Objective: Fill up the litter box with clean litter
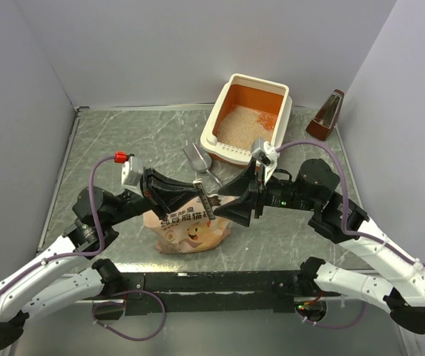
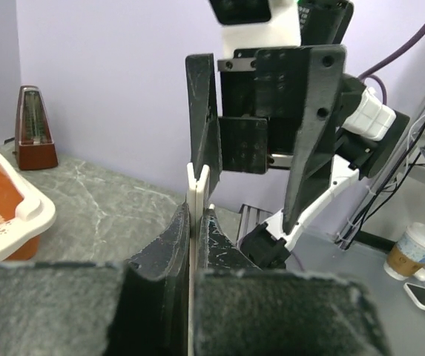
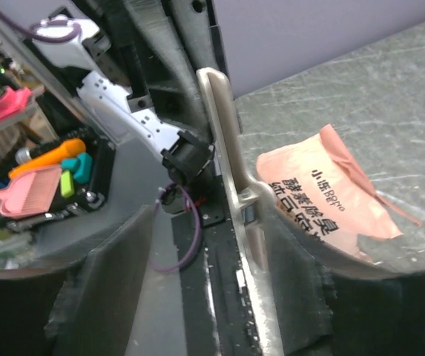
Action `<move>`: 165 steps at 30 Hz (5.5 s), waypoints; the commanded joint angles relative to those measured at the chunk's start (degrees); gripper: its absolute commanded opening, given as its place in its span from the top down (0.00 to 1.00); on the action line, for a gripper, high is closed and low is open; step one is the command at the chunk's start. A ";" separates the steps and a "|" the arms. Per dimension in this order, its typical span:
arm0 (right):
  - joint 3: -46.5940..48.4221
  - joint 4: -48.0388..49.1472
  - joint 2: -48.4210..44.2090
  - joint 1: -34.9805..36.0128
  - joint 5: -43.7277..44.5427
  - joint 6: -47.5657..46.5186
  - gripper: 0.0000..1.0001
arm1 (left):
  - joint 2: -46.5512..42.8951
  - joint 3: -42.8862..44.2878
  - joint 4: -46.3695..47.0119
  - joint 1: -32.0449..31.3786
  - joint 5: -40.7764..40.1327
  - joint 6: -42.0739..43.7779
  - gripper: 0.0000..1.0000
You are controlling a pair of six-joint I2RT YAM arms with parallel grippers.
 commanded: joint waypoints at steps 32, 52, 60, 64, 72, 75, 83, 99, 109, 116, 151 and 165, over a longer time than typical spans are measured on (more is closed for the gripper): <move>-4.40 11.06 1.06 0.33 -12.58 -10.34 0.19 | -4.10 -0.71 2.99 -0.16 7.79 -3.00 0.99; -5.99 8.26 -1.66 0.25 -4.85 -12.35 1.00 | -4.89 2.28 -12.16 -0.16 5.34 5.93 0.53; -1.95 -2.82 -4.30 -0.19 10.35 -19.91 1.00 | -6.30 2.38 -30.83 -0.16 -4.76 20.09 0.47; -1.59 -5.99 -5.26 -0.72 15.63 -19.83 1.00 | -5.42 1.32 -34.79 -0.07 -8.73 23.97 0.48; -5.01 -6.96 -8.87 -0.81 15.64 -17.81 1.00 | -0.94 -3.07 -34.90 -0.16 -7.95 29.77 0.52; -6.07 -7.05 -9.57 -0.81 15.20 -17.11 1.00 | 0.11 -4.40 -32.61 -0.16 -6.98 31.18 0.53; -8.79 -6.70 -12.64 -0.81 13.09 -14.65 1.00 | 0.91 -6.68 -27.86 -0.68 -2.59 37.59 0.56; -15.65 -3.44 -17.30 -0.81 8.78 -11.31 1.00 | 9.08 -7.92 -20.65 -5.61 -8.82 48.23 0.50; -17.15 -3.18 -19.15 -0.90 7.64 -11.57 1.00 | 16.11 -5.37 -17.75 -5.61 -11.02 50.79 0.50; -16.89 -3.88 -18.89 -0.90 8.16 -11.74 1.00 | 17.79 -5.01 -19.59 -5.61 -10.23 49.47 0.55; -14.34 -1.95 -10.81 -1.16 12.65 -10.87 1.00 | 10.14 -7.91 -39.01 -5.52 -17.09 42.88 0.69; -13.19 9.55 0.18 -4.76 0.88 -22.19 1.00 | 8.20 -6.07 -44.55 -5.52 -17.08 43.40 0.99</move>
